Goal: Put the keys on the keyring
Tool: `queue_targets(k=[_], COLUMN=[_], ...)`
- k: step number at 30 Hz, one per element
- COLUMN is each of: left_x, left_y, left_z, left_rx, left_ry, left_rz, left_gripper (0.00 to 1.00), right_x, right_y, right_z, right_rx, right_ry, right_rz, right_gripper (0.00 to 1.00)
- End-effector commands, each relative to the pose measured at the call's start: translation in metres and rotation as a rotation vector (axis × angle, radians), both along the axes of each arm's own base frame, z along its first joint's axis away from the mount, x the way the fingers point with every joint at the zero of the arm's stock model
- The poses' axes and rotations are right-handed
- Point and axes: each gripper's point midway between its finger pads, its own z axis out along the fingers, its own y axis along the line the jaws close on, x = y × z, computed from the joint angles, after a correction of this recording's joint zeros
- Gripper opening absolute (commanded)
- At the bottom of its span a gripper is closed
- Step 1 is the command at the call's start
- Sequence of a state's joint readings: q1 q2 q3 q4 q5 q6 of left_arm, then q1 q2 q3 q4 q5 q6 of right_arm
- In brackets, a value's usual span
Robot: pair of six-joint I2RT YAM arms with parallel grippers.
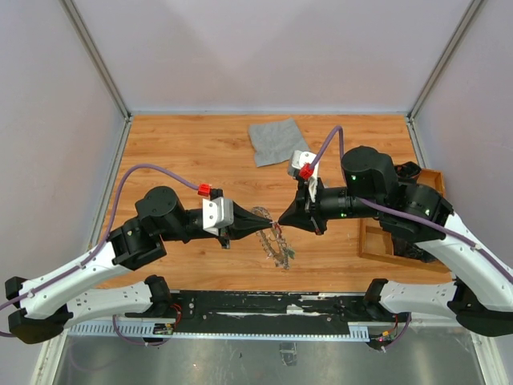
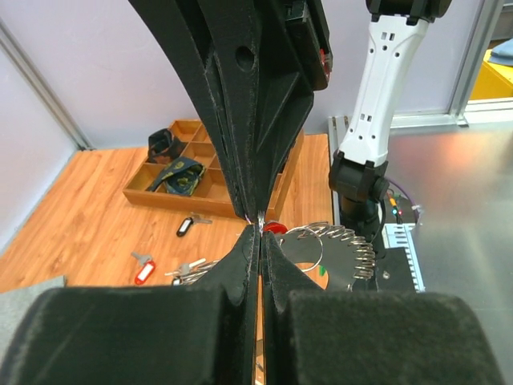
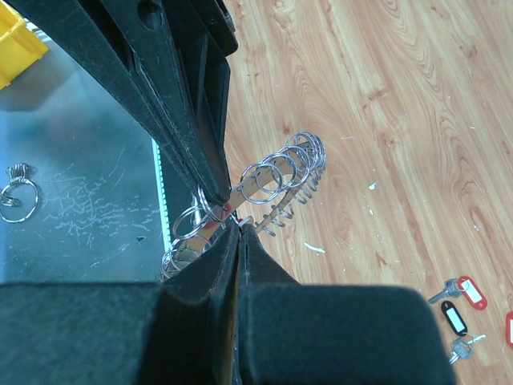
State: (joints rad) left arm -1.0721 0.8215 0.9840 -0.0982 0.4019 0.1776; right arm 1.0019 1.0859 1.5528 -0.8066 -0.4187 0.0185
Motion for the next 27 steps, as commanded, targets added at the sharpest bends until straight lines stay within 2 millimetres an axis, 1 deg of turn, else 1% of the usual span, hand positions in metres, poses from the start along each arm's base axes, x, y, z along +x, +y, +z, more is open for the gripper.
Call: queue_targets(k=[1,13,20,27], left_x=[-0.006,-0.004,-0.005,-0.005], left_y=[0.004,0.004,0.003,0.004], left_z=[0.03,0.028,0.028,0.027], left_rx=[-0.057,-0.025,-0.024,-0.022], left_ry=[-0.066,-0.09,-0.088,-0.086], left_rz=[-0.017,-0.013,-0.021,-0.018], left_gripper=[0.01,0.0,0.01,0.01], right_x=[-0.001,-0.011,-0.011,-0.009], right_y=[-0.003,0.0,0.003,0.001], right_z=[0.01,0.015,0.012,0.014], right_rx=[0.009,0.021,0.018,0.023], right_ry=[-0.02,0.008,0.016,0.001], right_rz=[-0.002,0.054,0.056,0.043], right_gripper=[0.01,0.01,0.01,0.01])
